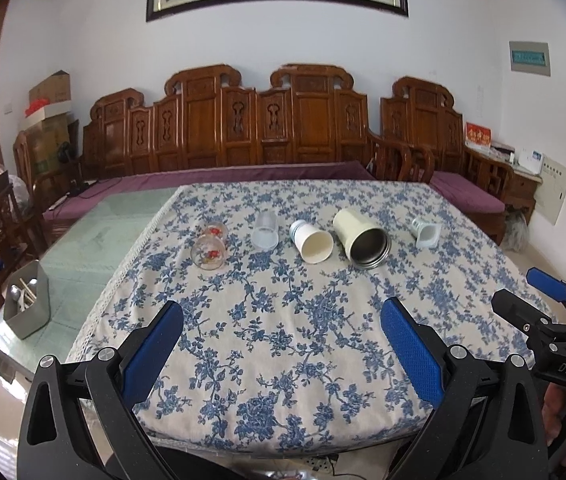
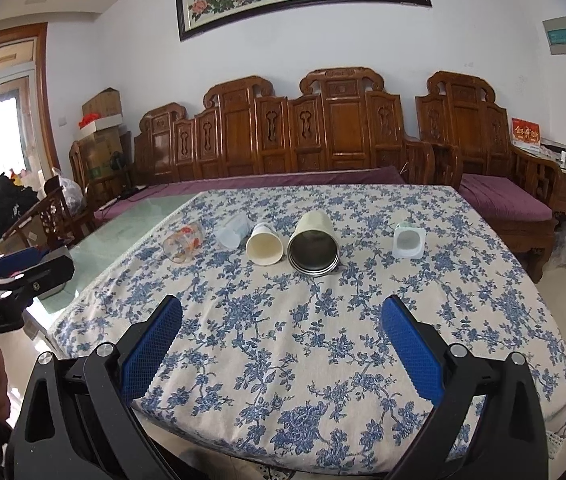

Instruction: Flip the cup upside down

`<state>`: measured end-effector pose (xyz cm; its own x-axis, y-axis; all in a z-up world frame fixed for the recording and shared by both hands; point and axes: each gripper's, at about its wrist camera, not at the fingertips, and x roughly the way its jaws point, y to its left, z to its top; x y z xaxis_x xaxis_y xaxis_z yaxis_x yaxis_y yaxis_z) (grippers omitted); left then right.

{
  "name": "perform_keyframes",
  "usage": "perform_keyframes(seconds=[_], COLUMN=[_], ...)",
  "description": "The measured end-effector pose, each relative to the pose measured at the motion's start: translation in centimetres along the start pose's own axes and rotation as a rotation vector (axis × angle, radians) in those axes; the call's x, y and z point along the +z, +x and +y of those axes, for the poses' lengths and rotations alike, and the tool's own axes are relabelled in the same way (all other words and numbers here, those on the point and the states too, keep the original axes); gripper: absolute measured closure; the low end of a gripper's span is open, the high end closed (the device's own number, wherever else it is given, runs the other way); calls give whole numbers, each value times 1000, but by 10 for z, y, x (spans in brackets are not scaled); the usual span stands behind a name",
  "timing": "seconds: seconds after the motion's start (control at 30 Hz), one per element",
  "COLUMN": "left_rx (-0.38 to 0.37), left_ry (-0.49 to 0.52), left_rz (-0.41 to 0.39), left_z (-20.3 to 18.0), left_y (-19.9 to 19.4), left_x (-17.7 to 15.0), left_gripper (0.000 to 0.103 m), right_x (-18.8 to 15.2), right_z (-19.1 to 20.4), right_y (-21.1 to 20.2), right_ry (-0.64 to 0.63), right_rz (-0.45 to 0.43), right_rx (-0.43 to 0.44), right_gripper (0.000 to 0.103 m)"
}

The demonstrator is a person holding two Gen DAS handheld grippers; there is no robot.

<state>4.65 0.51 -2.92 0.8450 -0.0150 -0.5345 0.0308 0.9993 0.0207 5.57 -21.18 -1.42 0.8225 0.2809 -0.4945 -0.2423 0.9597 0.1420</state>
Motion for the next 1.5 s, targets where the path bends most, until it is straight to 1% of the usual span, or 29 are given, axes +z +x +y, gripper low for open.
perform_keyframes(seconds=[0.13, 0.27, 0.5, 0.67, 0.77, 0.83, 0.87, 0.93, 1.03, 1.17, 1.23, 1.3, 1.4, 1.5], left_rx=[8, 22, 49, 39, 29, 18, 10, -5, -12, -29, -40, -59, -65, -81], left_ry=[22, 45, 65, 68, 87, 95, 99, 104, 116, 110, 104, 93, 102, 81], left_rz=[25, 45, 93, 134, 159, 176, 184, 210, 236, 271, 296, 324, 356, 398], left_z=[7, 15, 30, 38, 40, 41, 41, 43, 44, 44, 44, 44, 42, 42], left_y=[26, 56, 113, 156, 183, 199, 208, 228, 255, 291, 308, 323, 344, 366], left_x=[12, 25, 44, 59, 68, 73, 76, 83, 90, 98, 100, 102, 109, 117], left_gripper=[8, 8, 8, 8, 14, 15, 17, 21, 21, 21, 22, 26, 27, 29], right_x=[3, 8, 16, 25, 29, 32, 33, 36, 39, 40, 40, 39, 36, 32], right_z=[-3, -4, -7, -7, -9, -10, -10, -9, -6, 0, 4, 6, 8, 9], right_y=[31, 64, 127, 161, 180, 192, 198, 208, 221, 235, 237, 239, 240, 238], right_ry=[-13, -24, -20, -40, -36, -32, -31, -33, -44, -52, -56, -59, -58, -56], right_rz=[30, 59, 139, 180, 203, 217, 221, 229, 234, 243, 245, 247, 251, 254], right_rx=[10, 25, 57, 61, 71, 75, 76, 79, 83, 100, 110, 117, 126, 134], right_gripper=[8, 10, 16, 21, 23, 23, 23, 23, 23, 23, 23, 23, 23, 23])
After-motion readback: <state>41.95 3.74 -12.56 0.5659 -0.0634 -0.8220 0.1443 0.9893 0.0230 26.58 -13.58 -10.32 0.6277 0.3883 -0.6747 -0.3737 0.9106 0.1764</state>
